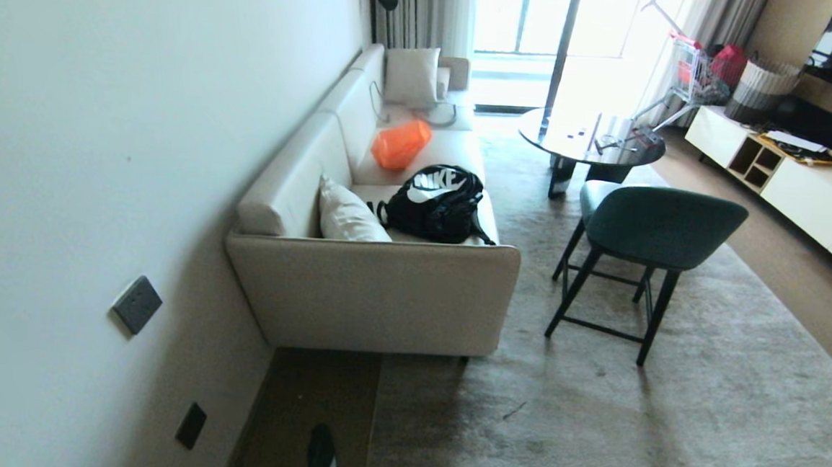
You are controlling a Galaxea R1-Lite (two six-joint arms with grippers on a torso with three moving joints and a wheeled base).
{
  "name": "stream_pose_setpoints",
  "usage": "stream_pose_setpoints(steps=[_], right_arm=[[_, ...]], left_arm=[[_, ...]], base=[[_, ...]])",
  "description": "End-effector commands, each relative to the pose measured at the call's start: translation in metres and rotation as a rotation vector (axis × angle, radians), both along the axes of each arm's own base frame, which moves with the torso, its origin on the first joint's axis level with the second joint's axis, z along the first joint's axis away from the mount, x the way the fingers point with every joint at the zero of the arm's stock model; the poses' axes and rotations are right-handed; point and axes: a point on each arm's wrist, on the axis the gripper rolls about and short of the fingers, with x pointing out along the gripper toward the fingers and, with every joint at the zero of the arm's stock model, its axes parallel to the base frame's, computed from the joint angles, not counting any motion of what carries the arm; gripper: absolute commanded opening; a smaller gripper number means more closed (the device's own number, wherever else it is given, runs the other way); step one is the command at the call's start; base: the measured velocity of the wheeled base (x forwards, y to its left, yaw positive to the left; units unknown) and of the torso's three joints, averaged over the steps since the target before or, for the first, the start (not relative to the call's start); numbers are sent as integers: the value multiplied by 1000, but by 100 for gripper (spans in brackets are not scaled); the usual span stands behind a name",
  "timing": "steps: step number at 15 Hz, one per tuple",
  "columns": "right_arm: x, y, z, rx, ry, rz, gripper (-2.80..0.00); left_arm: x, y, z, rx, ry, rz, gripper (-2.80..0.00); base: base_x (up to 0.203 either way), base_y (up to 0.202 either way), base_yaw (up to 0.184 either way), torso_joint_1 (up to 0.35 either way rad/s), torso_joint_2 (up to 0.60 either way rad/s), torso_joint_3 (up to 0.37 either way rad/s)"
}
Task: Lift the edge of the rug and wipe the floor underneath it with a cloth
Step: Pick up the rag
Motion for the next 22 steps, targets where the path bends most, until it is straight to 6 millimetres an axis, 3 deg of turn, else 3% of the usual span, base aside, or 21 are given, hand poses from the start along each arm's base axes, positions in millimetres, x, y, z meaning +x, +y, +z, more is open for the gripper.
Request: stream_pose_setpoints(steps=[1, 12, 22], right_arm=[[0, 0, 0, 1, 1, 0, -280], [0, 0, 0, 1, 1, 0, -280], [0, 0, 0, 1, 1, 0, -280]], left_arm=[[0, 0, 0, -1, 1, 0, -280], [0, 0, 0, -1, 1, 0, -280], [0, 0, 0, -1, 1, 0, -280]], base=[[0, 0, 0, -127, 327, 193], [0, 0, 0, -137, 346, 210], [0, 0, 0, -173, 527, 347]])
